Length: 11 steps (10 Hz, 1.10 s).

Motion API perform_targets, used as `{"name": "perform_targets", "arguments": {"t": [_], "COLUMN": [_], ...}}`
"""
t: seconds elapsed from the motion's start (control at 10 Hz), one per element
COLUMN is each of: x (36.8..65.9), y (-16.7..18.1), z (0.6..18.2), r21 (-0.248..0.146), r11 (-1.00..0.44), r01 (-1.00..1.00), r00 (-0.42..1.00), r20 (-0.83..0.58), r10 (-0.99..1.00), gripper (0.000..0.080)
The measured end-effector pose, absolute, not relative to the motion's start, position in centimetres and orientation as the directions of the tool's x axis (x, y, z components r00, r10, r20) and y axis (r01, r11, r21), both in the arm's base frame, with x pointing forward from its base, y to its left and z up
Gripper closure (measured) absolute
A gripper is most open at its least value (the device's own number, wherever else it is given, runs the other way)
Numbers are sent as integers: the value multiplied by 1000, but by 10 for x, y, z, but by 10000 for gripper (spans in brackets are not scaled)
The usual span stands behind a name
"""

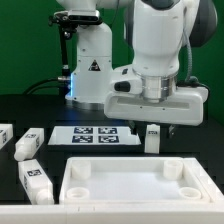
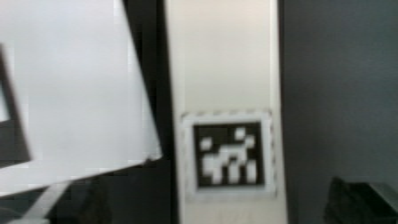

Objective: Assemble desk

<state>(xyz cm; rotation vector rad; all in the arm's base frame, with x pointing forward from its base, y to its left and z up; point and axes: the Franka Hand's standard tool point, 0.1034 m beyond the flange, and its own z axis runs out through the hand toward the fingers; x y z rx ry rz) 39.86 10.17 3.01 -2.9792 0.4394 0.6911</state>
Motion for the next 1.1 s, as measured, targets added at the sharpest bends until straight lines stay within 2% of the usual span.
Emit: {"name": "perform_targets", "arguments": {"t": [0.2,0.4,0.6,0.7,1.1], "x": [415,413,431,437,438], "y": [101,96,98,96,94], "z": [35,32,28,25,23], "r21": [25,40,-66,-91,-79], "r11": [-954,-952,-969,-969,-968], "r01": [-298,-304,-237,-228,-239], "r00": [775,710,667,634,631], "r20": [-577,-656,-736,-770,-770], "r10": [-257,-254,-113,-77,-92], "gripper": [151,151,151,151,151]}}
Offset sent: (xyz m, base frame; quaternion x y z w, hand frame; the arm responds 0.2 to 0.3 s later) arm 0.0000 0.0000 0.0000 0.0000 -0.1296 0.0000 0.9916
